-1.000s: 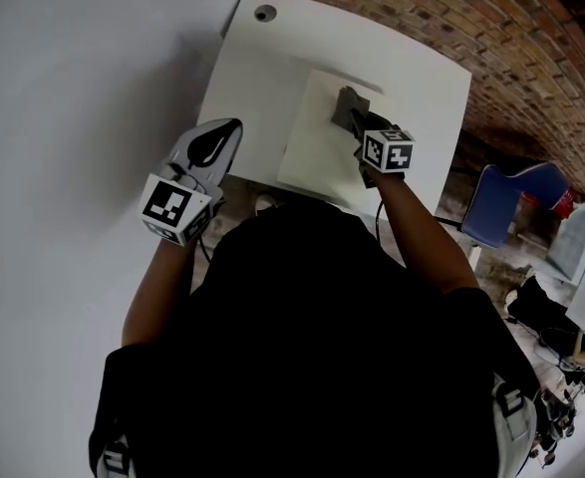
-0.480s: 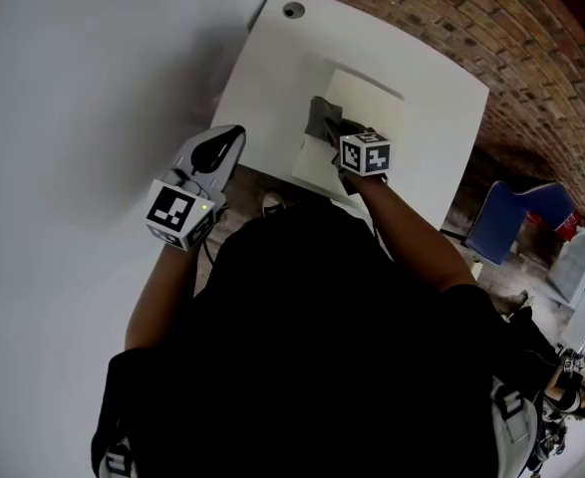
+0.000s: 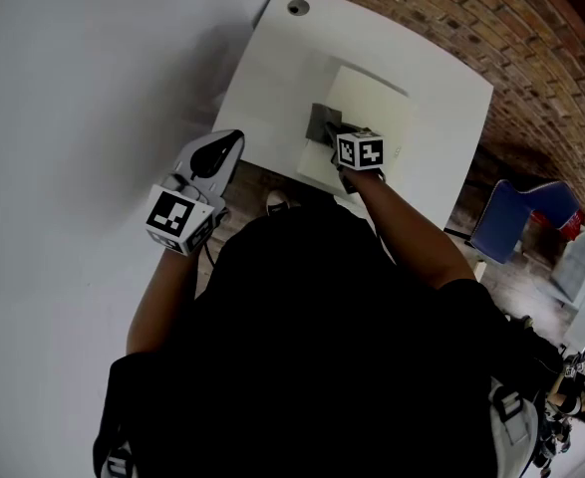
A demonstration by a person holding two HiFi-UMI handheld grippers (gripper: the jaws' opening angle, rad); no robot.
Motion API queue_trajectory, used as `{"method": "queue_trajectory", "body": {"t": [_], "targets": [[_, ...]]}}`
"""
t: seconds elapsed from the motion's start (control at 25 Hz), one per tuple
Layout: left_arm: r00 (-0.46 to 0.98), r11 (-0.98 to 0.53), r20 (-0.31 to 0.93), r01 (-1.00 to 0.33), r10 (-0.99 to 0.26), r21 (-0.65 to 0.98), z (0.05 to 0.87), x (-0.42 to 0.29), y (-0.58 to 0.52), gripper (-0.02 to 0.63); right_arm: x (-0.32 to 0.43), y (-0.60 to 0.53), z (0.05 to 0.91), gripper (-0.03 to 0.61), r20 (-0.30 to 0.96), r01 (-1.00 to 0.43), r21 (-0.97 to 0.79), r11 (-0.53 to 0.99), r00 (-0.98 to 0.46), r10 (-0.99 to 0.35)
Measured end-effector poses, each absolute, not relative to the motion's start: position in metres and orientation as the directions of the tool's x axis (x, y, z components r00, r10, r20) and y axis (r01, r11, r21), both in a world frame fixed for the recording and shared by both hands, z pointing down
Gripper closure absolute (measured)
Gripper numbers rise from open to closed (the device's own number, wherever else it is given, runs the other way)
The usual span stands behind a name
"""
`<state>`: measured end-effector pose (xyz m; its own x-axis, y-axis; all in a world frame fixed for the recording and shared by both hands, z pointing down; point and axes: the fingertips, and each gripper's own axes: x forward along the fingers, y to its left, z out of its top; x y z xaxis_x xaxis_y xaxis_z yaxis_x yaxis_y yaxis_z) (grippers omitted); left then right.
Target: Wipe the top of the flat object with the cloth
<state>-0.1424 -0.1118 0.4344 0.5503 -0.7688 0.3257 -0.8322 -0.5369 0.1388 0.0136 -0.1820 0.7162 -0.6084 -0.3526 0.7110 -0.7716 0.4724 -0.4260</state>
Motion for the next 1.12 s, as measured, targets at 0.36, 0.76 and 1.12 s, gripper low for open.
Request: {"method": "queue_trajectory", "body": {"t": [0.36, 0.76, 1.12], "targets": [[0.595, -0.585, 0.307, -0.8, -0.743, 0.135, 0.435, -0.129, -0.115, 0.611, 0.043, -0.178, 0.725, 0.566, 0.731, -0.812, -0.393, 0.432, -0.561, -0.389], [0.643, -0.635, 0.282, -0.761, -0.712, 0.134, 0.436, -0.115, -0.116, 0.611, 0.09, -0.167, 0.73, 0.566, 0.754, -0.869, -0.348, 0.352, -0.482, -0.446], [0.681, -0.678, 0.278, -0.725, -0.678, 0.123, 0.434, -0.096, -0.119, 0.611, 0.142, -0.16, 0.735, 0.566, 0.778, -0.907, -0.289, 0.307, -0.409, -0.477]]}}
